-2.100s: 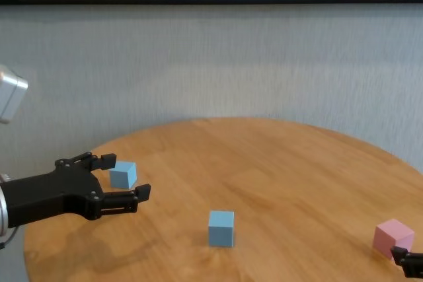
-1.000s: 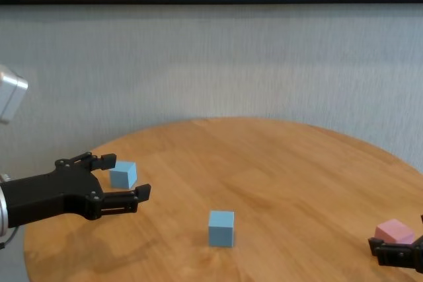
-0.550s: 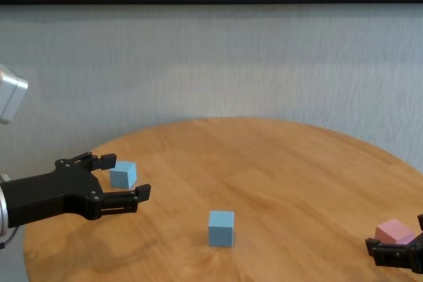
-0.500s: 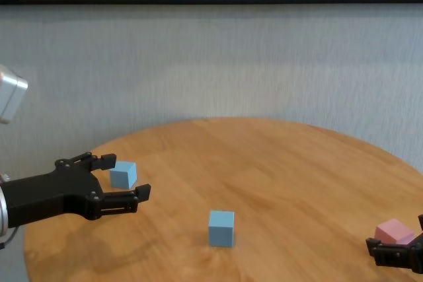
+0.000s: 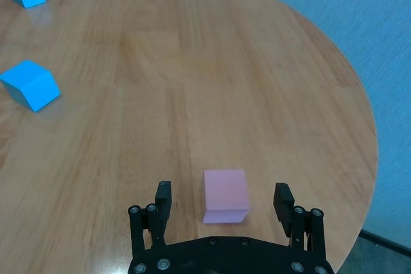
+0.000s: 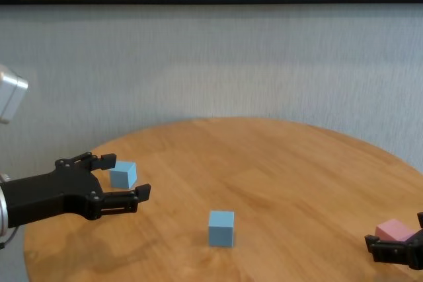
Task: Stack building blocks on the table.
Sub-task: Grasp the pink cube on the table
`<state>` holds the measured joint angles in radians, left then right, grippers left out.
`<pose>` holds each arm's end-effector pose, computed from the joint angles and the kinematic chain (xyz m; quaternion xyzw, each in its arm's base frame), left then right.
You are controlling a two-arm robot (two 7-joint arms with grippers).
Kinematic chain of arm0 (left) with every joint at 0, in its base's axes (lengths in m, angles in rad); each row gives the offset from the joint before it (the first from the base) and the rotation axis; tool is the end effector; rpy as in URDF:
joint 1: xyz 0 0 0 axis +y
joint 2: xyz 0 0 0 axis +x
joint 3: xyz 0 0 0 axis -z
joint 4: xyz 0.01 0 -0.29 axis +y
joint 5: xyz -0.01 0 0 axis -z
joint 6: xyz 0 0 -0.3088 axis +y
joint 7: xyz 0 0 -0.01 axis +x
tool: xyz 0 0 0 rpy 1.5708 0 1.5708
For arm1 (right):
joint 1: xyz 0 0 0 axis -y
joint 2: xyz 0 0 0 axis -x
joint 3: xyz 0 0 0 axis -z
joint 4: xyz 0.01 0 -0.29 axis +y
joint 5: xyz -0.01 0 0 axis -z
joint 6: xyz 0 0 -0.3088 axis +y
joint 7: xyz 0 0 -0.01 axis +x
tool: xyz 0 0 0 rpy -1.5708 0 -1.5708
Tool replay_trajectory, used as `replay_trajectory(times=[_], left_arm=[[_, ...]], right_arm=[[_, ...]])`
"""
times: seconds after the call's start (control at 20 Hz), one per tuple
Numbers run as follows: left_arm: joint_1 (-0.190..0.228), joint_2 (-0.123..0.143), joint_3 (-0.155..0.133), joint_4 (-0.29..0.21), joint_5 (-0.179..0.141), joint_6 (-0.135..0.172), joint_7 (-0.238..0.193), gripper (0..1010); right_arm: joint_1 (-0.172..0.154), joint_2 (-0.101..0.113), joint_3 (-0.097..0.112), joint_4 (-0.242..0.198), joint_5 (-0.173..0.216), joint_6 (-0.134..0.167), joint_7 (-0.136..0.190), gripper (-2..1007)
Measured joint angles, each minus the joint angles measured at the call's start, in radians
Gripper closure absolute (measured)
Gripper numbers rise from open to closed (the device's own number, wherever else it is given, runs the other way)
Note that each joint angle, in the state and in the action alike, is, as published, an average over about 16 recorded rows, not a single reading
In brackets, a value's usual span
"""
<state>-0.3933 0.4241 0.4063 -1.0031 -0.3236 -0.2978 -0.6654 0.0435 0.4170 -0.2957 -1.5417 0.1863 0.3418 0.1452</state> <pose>0.4135 0.0942 -0.3375 0.0920 -0.0562 0.3661 0.9243 0.3271 -0.0387 -0.3107 -0.2385 0.0619 -0.5451 0.8013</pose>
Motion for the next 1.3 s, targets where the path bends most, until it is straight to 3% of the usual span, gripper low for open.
replay_trajectory(times=[0.85,1.3], left_arm=[[0.000,0.000,0.000,0.000,0.000,0.000,0.000,10],[0.000,0.000,0.000,0.000,0.000,0.000,0.000,10]], right_arm=[[0.015,-0.038,0.019,0.033,-0.030,0.004,0.008,14],[0.016,-0.050,0.031,0.036,-0.045,0.016,0.009,164]])
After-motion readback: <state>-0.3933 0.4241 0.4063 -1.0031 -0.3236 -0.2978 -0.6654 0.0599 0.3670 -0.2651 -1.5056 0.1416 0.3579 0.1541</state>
